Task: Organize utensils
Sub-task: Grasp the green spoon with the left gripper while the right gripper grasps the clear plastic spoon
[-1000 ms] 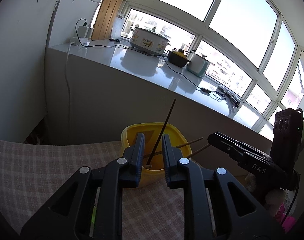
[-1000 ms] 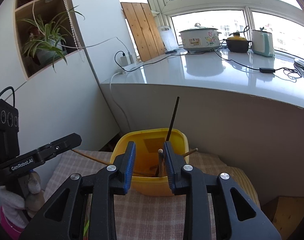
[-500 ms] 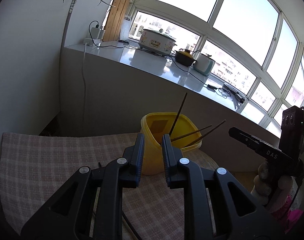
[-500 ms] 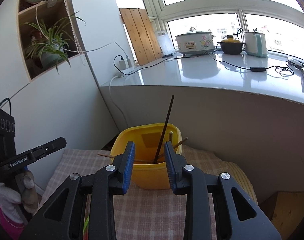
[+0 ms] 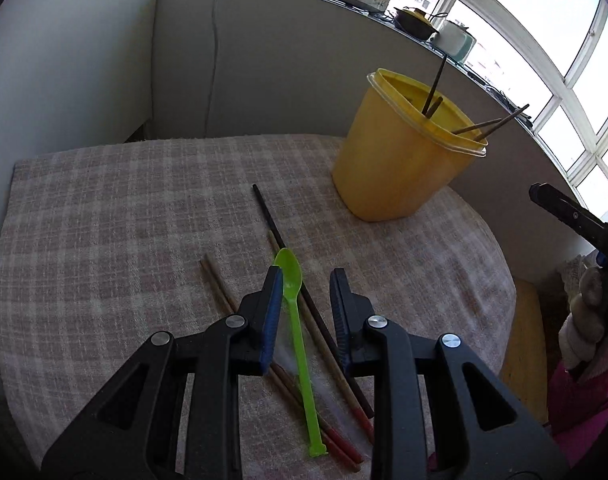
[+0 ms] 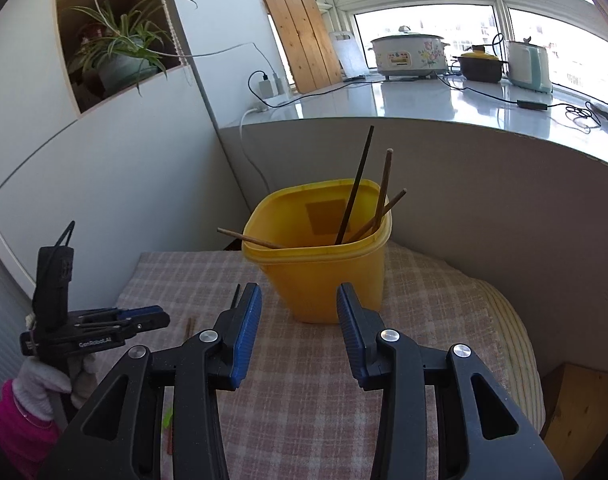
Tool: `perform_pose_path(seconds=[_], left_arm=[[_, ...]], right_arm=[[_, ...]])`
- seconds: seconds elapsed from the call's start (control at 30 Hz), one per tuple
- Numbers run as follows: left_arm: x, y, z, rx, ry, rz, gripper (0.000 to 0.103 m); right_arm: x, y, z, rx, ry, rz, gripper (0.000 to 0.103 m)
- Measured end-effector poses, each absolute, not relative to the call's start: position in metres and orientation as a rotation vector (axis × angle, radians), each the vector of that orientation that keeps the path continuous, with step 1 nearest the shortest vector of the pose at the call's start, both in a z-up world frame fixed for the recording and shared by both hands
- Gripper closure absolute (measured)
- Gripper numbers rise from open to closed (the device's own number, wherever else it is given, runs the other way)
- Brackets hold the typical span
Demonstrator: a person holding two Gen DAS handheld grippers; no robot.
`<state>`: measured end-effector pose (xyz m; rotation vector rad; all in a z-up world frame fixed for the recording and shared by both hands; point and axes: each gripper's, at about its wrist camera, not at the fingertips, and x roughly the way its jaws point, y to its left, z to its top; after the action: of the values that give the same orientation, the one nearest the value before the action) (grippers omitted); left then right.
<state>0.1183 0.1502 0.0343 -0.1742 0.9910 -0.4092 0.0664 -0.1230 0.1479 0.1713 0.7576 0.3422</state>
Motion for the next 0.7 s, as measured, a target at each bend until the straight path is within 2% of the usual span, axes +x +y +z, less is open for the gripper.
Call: perform_pose_path(seconds=[0.27,0.7], left_arm=[[0.112,0.133,-0.001,-0.126,1.092,-0.416,0.080],[0.143,0.115,-0.019,-0.039,1.150,-0.402,0.080]], right_arm=[[0.067,-0.088,0.097,0.114,0.906,0.420,0.066],[0.068,-0.073,0.071,0.099,0.990,0.441,0.066]])
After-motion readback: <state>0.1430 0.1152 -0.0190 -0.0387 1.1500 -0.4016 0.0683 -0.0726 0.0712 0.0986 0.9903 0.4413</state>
